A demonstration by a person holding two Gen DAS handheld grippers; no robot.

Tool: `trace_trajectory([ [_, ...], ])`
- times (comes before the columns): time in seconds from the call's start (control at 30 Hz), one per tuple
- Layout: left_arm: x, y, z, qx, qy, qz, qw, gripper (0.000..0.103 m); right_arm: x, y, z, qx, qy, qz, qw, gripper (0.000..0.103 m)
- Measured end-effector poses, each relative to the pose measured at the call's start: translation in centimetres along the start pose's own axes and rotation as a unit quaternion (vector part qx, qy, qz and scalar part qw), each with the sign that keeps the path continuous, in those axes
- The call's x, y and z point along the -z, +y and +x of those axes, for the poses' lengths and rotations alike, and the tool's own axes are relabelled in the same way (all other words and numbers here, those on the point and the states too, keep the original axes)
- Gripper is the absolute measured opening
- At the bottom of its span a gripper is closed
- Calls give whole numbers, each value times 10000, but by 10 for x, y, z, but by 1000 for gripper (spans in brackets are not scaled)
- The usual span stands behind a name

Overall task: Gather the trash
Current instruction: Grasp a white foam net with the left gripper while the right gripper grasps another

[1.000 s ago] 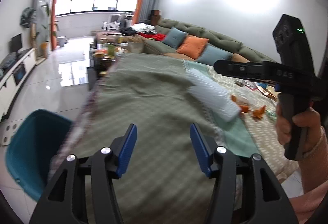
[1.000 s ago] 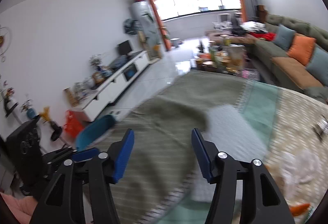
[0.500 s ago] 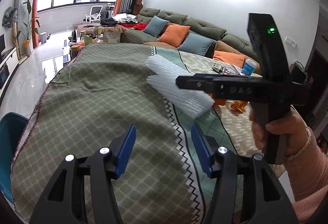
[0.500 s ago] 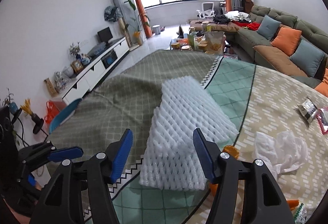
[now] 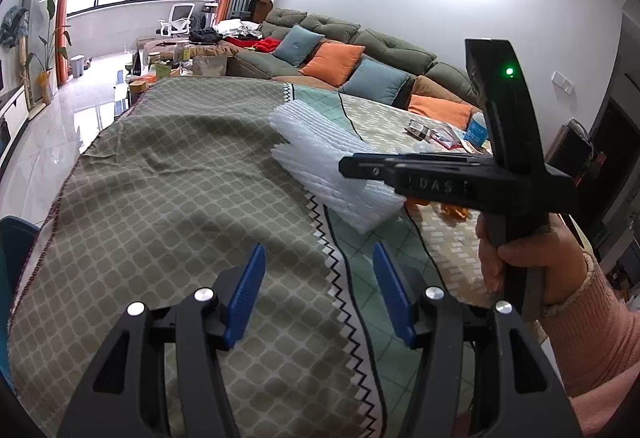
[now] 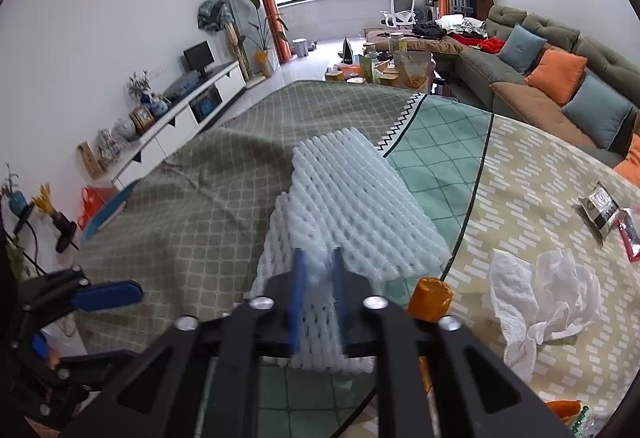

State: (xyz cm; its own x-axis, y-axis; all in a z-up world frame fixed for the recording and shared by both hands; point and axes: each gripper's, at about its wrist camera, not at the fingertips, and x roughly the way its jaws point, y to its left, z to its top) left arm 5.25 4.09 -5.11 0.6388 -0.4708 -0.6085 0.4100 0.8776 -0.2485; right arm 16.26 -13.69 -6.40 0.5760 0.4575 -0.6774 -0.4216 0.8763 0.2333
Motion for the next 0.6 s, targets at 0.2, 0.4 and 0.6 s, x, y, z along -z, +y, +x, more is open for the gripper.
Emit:
trace_trajectory([
  [0.2,-8,-5,12,166,107,-4,9998,57,-6,-7,-17,-191,-291,259,9991,10],
  [0.4,-18,-12,34,483,298,-126,9983,57,-12,-12,-36,-378,-549,384,9970,10],
  [0.6,-26,-2,69,672,663,-591,9938,55,-15,-16,-49,-501,-699,453,9953,10],
])
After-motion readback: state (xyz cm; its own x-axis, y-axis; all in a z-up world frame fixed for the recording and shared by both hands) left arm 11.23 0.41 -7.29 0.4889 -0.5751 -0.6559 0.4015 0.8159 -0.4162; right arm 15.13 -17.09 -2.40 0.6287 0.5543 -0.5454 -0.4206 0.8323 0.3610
